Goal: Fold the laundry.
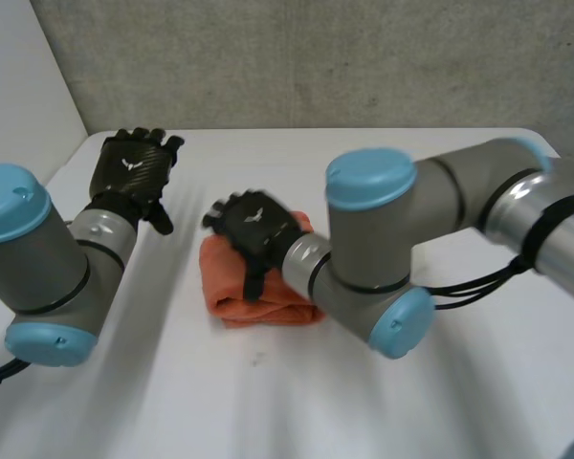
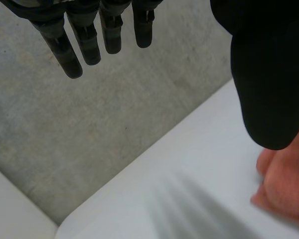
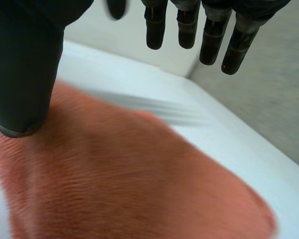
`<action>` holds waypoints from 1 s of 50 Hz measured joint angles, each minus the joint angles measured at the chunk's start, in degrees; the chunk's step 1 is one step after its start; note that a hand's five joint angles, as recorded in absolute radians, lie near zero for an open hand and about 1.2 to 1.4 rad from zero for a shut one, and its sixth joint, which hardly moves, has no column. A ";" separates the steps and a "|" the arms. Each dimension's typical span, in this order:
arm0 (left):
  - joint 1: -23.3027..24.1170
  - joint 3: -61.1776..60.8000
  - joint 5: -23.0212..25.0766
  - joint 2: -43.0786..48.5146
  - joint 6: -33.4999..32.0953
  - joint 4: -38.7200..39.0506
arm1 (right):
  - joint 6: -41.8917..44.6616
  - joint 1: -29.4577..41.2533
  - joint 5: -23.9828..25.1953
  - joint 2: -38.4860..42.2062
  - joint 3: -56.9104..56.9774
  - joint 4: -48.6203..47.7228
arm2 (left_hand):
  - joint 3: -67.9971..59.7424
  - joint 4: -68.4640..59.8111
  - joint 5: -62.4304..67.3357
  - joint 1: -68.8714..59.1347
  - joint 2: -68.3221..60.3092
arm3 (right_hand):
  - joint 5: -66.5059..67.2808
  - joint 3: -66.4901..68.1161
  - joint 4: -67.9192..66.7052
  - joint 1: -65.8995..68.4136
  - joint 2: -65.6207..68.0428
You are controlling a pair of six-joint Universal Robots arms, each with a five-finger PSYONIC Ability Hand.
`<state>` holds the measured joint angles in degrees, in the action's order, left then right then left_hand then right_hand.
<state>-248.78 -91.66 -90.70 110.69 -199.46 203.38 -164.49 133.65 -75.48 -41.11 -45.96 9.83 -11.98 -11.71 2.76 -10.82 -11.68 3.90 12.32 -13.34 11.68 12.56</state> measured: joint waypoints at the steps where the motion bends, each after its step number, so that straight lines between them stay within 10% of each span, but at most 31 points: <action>1: 0.00 0.00 0.00 0.00 0.00 0.00 | 0.00 0.00 0.00 0.00 0.00 0.00 | 0.00 0.00 0.00 0.00 0.00 | 0.00 0.00 0.00 0.00 0.00; 17: 8.14 14.60 4.70 13.29 11.75 -16.49 | -16.78 -7.30 -3.67 -0.96 -0.75 3.17 | 0.00 -0.08 0.00 -0.17 -0.06 | 0.00 0.00 0.00 0.00 0.00; 30: 7.78 14.20 -4.00 16.99 5.22 -21.41 | -14.38 -7.18 -2.96 10.10 7.99 12.25 | 0.00 0.00 0.00 -0.11 0.00 | 0.00 0.00 0.00 -0.01 0.00; 50: 7.93 14.49 2.81 6.13 -0.35 -19.58 | -8.86 -8.76 -6.40 -2.15 -3.61 6.22 | 0.00 0.00 -0.01 0.00 0.00 | 0.00 -0.38 0.00 -0.63 0.00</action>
<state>-240.86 -77.16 -87.89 116.82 -199.81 183.80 -173.35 124.89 -81.89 -43.26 -49.57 16.05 -11.98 -11.71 2.75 -10.81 -11.68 3.90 11.94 -13.34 11.05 12.56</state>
